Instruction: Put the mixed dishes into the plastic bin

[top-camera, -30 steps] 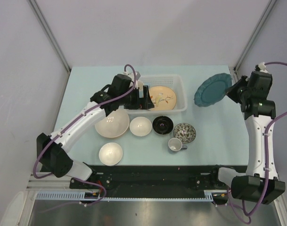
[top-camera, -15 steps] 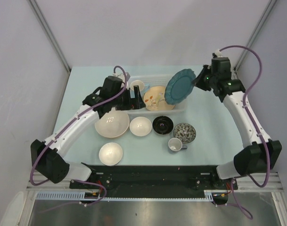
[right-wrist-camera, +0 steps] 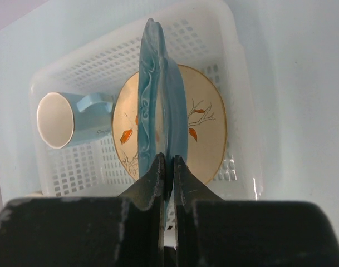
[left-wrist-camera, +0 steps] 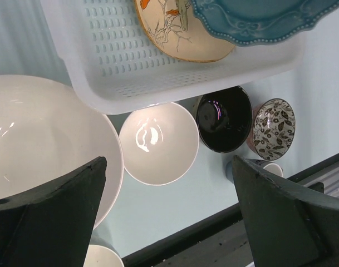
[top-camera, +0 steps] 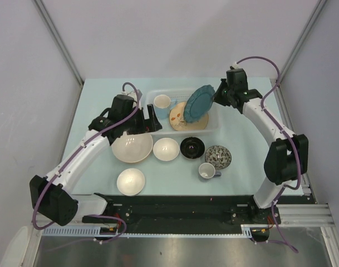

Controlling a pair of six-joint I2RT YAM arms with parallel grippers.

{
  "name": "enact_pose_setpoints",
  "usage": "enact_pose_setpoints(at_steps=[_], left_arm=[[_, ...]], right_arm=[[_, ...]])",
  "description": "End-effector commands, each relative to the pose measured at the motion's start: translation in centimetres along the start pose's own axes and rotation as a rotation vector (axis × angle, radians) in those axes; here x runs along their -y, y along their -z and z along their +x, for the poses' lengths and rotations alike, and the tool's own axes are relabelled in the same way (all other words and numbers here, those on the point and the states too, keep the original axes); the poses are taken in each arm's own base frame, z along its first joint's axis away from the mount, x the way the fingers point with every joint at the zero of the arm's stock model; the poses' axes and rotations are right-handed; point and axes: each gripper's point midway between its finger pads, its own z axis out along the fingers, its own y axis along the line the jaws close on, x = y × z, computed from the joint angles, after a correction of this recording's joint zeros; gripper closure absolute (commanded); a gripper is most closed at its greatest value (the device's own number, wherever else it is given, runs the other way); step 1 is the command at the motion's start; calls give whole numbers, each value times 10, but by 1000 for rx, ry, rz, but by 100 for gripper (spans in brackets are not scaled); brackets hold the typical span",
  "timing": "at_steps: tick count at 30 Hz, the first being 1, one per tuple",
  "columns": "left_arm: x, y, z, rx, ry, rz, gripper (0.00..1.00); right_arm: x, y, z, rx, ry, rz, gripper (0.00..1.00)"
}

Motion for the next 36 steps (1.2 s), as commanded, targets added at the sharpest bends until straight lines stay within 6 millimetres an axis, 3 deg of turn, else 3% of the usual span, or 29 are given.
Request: enact_pose_setpoints(at_steps=[1, 8, 11, 19, 22, 29, 36], left_arm=[[0, 6, -2, 23, -13, 12, 2], [0, 7, 5, 13, 1, 32, 2], [2, 6, 7, 8, 11, 47, 2], [5, 8, 4, 10, 16, 50, 2], [5, 11, 3, 15, 14, 46, 2], [1, 16, 7, 16, 24, 29, 2], [-1, 18, 7, 30, 28, 26, 2]], right_arm=[[-65, 7, -54, 181, -50, -194, 100], [-67, -17, -23, 119, -97, -207, 100], [-67, -21, -20, 113, -161, -239, 100], [-42, -43, 12, 32, -210, -176, 100], [-39, -53, 19, 2, -216, -170, 100], [-29, -79, 56, -157, -188, -95, 100], [-3, -77, 66, -179, -160, 23, 100]])
